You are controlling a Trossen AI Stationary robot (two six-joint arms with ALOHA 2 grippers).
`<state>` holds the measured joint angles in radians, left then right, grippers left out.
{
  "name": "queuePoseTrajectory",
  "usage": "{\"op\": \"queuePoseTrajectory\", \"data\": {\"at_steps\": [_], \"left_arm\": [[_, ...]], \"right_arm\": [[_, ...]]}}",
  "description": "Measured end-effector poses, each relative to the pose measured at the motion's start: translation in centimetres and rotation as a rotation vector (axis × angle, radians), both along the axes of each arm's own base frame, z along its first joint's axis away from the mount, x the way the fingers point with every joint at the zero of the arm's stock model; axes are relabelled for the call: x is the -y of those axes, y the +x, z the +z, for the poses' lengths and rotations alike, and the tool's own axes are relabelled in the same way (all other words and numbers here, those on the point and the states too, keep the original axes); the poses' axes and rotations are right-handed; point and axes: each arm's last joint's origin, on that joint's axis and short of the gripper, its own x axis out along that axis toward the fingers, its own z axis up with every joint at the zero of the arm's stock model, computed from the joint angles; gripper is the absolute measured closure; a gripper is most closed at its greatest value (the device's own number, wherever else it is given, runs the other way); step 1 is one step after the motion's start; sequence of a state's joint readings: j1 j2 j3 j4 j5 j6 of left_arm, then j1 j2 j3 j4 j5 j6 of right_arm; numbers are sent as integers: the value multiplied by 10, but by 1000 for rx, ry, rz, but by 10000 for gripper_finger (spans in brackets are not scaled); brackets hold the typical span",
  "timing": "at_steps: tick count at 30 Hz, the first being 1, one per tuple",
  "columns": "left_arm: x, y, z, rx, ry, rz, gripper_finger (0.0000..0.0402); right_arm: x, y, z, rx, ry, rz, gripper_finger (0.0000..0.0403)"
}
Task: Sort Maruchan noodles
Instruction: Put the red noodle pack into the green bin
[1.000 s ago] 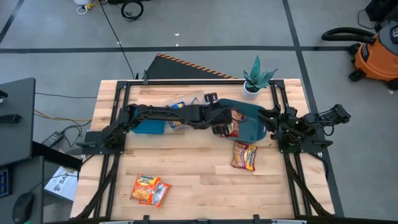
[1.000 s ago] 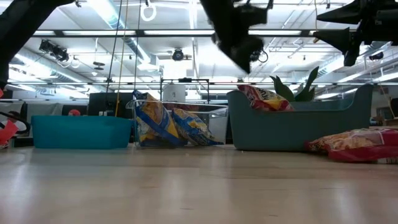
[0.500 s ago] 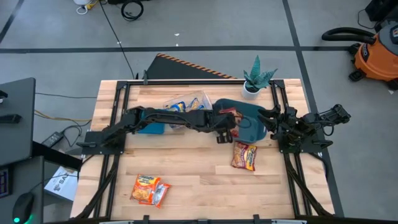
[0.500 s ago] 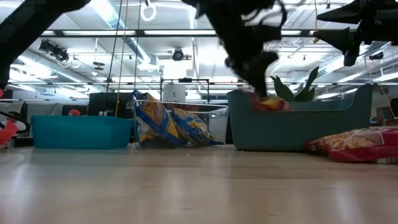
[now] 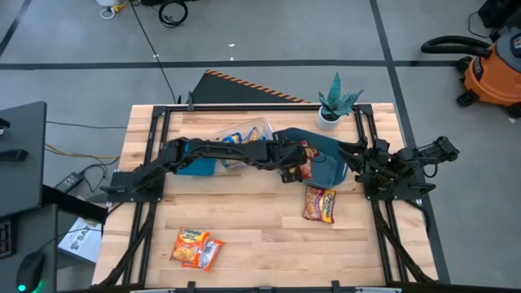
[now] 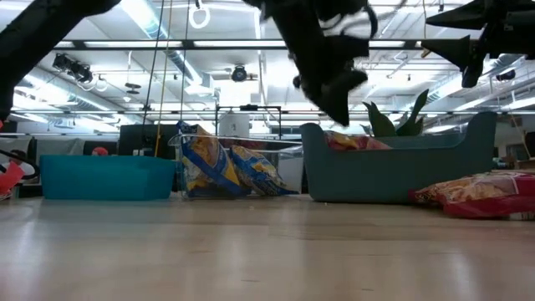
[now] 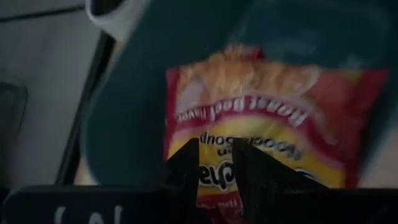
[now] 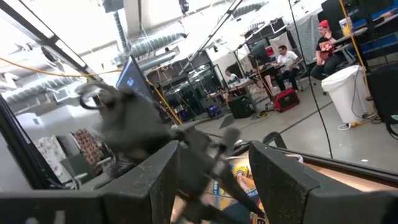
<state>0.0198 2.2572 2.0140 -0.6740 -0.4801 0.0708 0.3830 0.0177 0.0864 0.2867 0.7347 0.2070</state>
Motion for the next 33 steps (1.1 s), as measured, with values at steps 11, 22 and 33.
{"op": "queuePoseTrajectory", "data": {"at_steps": [11, 22, 33], "left_arm": [[51, -7, 11, -21, -199, -224, 299], [42, -7, -9, -75, -242, -111, 299], [13, -1, -23, -63, -154, 20, 299]], "right_arm": [[0, 0, 0, 5, 2, 0, 204], [0, 0, 0, 5, 2, 0, 204], [0, 0, 1, 15, 6, -1, 204]]}}
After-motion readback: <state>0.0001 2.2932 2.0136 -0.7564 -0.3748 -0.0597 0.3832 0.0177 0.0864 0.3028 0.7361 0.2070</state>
